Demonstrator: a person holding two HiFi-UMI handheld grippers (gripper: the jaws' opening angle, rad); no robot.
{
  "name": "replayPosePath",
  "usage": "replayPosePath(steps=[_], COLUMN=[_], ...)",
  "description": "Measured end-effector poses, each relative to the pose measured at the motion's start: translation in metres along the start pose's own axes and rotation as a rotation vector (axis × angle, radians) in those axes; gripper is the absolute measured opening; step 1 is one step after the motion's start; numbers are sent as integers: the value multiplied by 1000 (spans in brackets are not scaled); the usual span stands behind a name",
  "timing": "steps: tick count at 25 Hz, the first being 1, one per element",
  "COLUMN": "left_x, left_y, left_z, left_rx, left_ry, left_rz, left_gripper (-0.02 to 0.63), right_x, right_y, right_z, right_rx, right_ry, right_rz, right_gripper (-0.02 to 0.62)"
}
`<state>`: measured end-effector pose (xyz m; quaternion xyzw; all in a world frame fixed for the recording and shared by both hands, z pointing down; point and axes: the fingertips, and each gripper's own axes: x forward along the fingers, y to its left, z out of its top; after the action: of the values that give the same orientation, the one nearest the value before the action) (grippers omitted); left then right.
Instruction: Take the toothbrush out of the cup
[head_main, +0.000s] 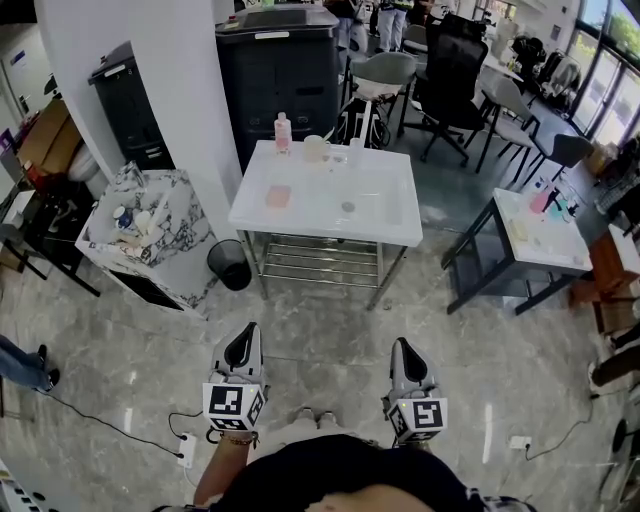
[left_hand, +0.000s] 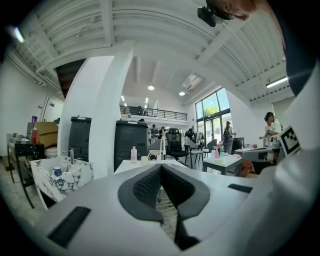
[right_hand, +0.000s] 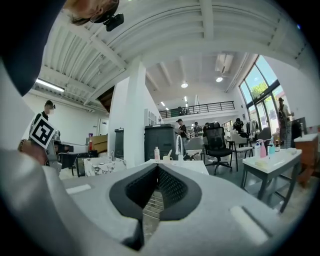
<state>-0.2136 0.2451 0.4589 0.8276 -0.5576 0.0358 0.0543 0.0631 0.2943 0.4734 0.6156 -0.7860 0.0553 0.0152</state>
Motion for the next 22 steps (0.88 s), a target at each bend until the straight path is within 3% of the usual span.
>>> replayPosePath(steps=[2, 3, 4, 5, 6, 11, 22], left_x=[3, 4, 6, 8, 10, 18, 53], left_y=[-2, -2, -2, -3, -4, -13, -10], left_z=[0, 0, 0, 0, 0, 0, 0], left_rx=[4, 9, 18, 29, 40, 45, 26], left_ry=[1, 1, 1, -1, -3, -6, -19], left_rz=[-4, 3, 12, 19, 20, 4, 61], left_gripper=[3, 91, 353, 433, 470, 508, 518], right_x=[0, 1, 1, 2, 2, 6, 27], right_y=[-3, -4, -4, -5, -6, -12, -40], right_z=[2, 2, 2, 0, -1, -3, -6], right_rx=[18, 23, 26, 29, 32, 47, 22], right_ry=[-15, -17, -16, -14, -10, -4, -13], right_rz=[-4, -6, -8, -11, -13, -16, 30], right_gripper=[5, 5, 5, 5, 5, 5, 5])
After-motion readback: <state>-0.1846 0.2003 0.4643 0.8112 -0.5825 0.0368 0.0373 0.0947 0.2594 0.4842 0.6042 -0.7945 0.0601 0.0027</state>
